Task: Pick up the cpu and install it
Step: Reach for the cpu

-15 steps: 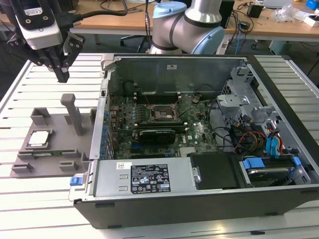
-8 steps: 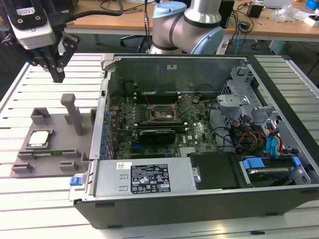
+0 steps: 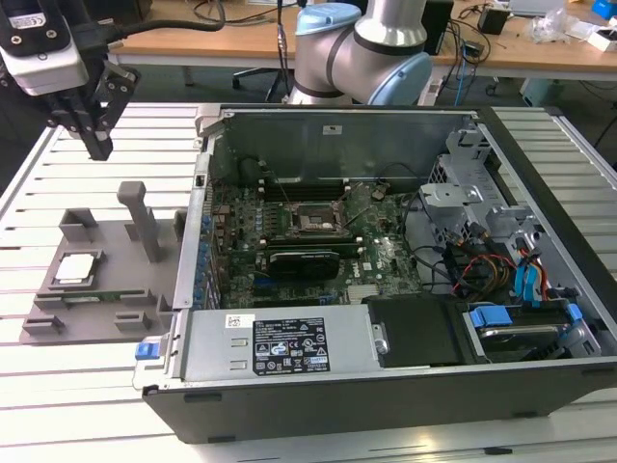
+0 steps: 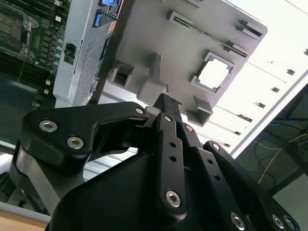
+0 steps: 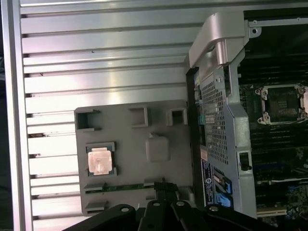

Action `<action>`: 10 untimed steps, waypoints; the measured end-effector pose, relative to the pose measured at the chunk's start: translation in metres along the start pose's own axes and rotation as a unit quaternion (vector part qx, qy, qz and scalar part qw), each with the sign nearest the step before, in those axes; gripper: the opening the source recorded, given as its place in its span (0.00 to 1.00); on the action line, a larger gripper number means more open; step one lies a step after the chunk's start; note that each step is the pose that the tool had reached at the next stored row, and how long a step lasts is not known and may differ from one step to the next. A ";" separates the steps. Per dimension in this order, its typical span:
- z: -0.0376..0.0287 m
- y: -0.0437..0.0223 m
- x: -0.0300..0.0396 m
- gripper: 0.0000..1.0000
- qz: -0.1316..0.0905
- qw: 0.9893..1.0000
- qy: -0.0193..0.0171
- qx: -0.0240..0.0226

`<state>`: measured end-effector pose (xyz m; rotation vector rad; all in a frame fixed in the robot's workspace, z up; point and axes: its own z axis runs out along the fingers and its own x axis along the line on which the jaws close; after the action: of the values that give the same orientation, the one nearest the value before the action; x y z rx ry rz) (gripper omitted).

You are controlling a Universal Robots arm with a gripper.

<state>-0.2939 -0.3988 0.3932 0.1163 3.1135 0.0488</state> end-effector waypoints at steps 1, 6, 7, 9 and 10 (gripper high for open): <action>0.0000 -0.0001 0.0016 0.11 0.000 1.000 0.000 0.000; -0.0003 -0.0011 0.0145 0.11 0.000 1.000 0.000 0.000; -0.0004 -0.0012 0.0159 0.11 0.000 1.000 0.000 0.000; -0.0004 -0.0014 0.0189 0.11 0.000 1.000 0.000 0.000; -0.0005 -0.0015 0.0201 0.11 0.000 1.000 0.000 0.000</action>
<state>-0.3141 -0.3988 0.3932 0.1163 3.1135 0.0484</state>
